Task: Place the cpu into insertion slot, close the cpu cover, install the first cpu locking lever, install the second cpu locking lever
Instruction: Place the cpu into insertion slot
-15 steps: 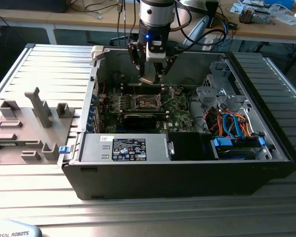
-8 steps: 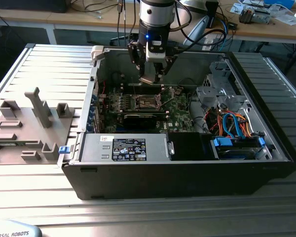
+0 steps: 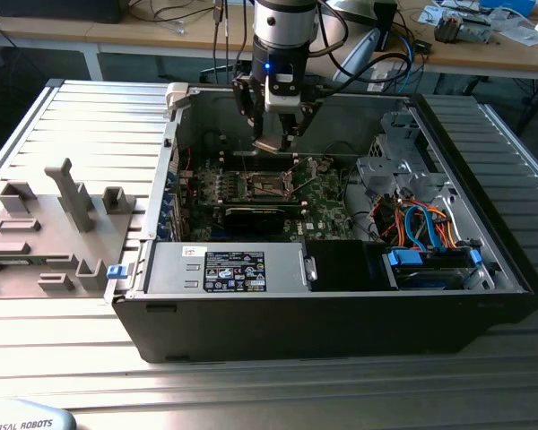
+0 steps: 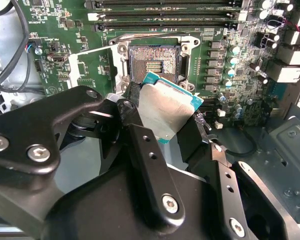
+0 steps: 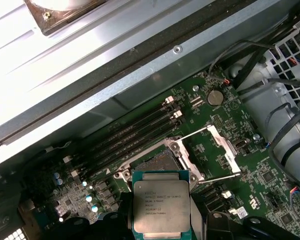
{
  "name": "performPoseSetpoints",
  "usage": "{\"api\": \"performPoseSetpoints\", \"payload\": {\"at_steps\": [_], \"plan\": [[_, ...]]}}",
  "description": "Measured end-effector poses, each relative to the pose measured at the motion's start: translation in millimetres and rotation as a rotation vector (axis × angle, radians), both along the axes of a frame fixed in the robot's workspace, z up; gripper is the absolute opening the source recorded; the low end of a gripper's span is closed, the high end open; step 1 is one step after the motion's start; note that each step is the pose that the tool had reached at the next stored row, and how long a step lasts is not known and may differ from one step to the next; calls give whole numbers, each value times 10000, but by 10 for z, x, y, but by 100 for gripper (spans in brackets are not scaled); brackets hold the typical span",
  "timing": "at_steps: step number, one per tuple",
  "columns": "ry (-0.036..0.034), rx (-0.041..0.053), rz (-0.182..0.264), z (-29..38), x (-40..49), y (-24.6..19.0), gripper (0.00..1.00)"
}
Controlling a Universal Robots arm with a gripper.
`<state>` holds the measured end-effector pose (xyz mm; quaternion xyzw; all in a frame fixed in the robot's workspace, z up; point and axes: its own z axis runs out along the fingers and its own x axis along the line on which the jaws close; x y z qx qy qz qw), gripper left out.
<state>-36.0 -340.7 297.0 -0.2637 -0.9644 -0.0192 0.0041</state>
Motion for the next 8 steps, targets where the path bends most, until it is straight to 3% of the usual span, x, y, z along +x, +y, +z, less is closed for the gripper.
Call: {"api": "performPoseSetpoints", "payload": {"at_steps": [8], "plan": [[0, 0, -67, 0, 0, 0, 54]]}}
